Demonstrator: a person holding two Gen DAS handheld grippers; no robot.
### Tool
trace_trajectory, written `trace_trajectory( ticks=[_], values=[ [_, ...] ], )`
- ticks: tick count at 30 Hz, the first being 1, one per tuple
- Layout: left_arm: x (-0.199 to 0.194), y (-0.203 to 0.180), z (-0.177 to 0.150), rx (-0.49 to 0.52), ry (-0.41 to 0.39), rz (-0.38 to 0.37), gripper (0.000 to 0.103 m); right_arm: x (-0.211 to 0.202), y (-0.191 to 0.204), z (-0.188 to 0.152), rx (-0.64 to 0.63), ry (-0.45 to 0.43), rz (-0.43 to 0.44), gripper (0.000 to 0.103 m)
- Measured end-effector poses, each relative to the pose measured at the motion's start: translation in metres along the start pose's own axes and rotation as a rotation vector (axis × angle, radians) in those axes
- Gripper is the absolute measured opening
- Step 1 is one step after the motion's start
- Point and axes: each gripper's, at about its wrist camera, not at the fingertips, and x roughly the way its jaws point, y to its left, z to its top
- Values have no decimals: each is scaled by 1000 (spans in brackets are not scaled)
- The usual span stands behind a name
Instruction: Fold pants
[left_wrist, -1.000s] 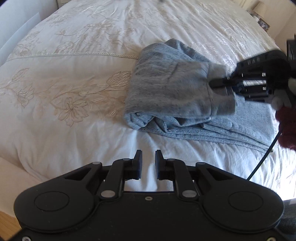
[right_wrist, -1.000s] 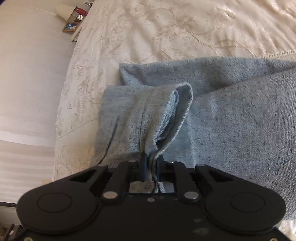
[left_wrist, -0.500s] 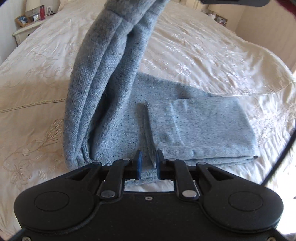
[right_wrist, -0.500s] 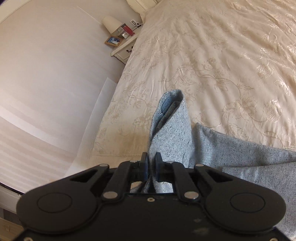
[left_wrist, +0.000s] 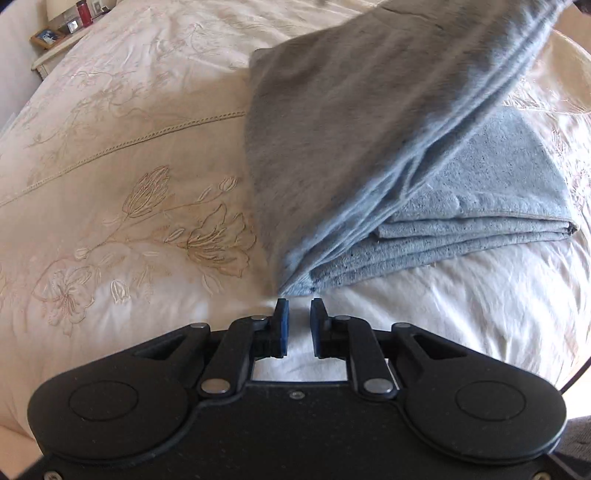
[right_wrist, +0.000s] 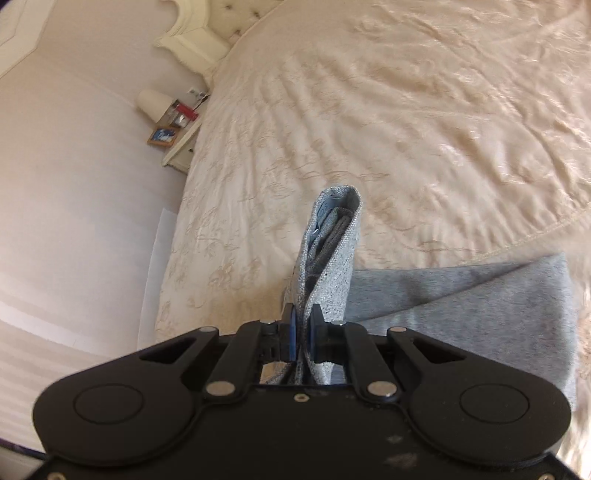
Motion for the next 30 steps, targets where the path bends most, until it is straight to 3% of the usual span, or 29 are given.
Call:
trace_trajectory(
  ticks=[4, 10, 14, 18, 21, 26, 30],
  values=[
    [-12, 5, -10, -64, 22, 28, 22, -6, -61, 1, 51, -11, -108, 8],
    [-31, 17, -13, -200, 33, 90, 22, 29, -139, -19, 78, 116, -234, 8],
    [-46, 19, 3, -269, 2, 122, 22, 21, -135, -25, 16, 101, -200, 8],
    [-62, 13, 25, -285, -45, 122, 22, -16, -114, -25, -117, 4, -163, 7],
    [-64, 5, 43, -289, -69, 95, 22, -14, -127, -32, -140, 12, -211, 7],
    [-51, -15, 78, -289, -54, 14, 23, 29, -156, -41, -208, 146, -364, 11],
    [-45, -37, 108, -243, -56, -27, 23, 2, -139, -36, -272, 36, -387, 15]
  ],
)
